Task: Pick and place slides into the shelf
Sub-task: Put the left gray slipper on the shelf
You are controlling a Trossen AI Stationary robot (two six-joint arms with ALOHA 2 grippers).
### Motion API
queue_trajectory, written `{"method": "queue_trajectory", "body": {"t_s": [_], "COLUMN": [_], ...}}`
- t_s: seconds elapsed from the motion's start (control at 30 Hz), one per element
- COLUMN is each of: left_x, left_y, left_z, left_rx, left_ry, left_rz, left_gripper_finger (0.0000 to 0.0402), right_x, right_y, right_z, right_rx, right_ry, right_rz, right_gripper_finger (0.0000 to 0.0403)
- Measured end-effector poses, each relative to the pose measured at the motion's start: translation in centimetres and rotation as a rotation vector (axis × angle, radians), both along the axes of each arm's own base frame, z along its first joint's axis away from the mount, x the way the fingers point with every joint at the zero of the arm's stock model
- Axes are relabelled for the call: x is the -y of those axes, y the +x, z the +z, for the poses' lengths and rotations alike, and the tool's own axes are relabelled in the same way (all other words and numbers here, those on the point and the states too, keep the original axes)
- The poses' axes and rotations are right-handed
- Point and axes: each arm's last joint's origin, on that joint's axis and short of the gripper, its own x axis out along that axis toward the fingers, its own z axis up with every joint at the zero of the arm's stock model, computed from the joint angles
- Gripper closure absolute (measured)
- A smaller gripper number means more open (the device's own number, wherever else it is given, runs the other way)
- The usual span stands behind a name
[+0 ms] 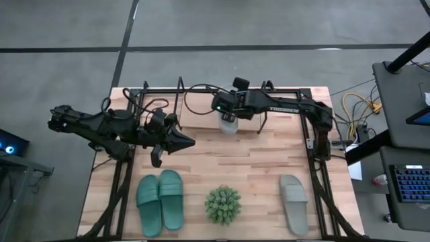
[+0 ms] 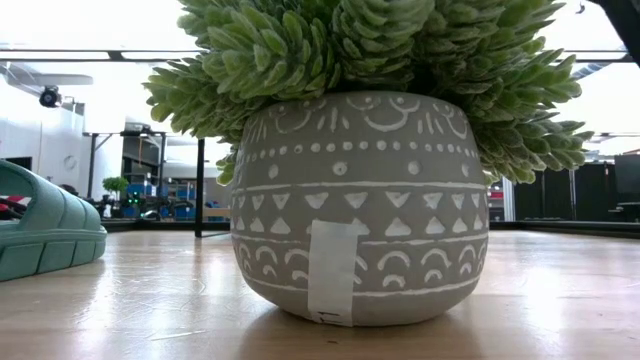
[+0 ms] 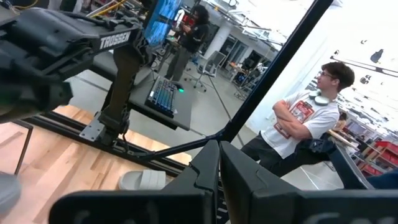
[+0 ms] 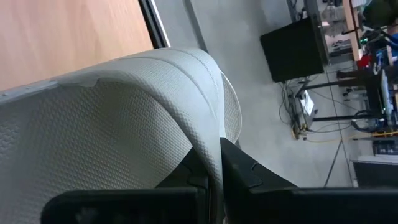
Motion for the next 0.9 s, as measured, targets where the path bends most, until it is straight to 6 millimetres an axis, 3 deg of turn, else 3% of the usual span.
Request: {"method": "queue_trajectory", "body": {"t_s": [0.33, 0.9], "left_x": [0.0, 0.0], "left_y": [-0.1, -0.1], "left_z": [0.1, 0.2], "left_rx": [0.003, 0.006], "left_ry": [-0.001, 0.002], "left_rz": [0.0, -0.001], "left_gripper_finger": [0.0402, 0.0402], "right_x": [1.3, 2.9], "right_y": [2.9, 2.8], "right_z": [-1.6, -2.7], "right_rx": [-0.086, -0.144], "right_ry": [-0.044, -0.054], "right_rz": [-0.027, -0.058], "right_gripper_finger": [0.0392, 0.0392]}}
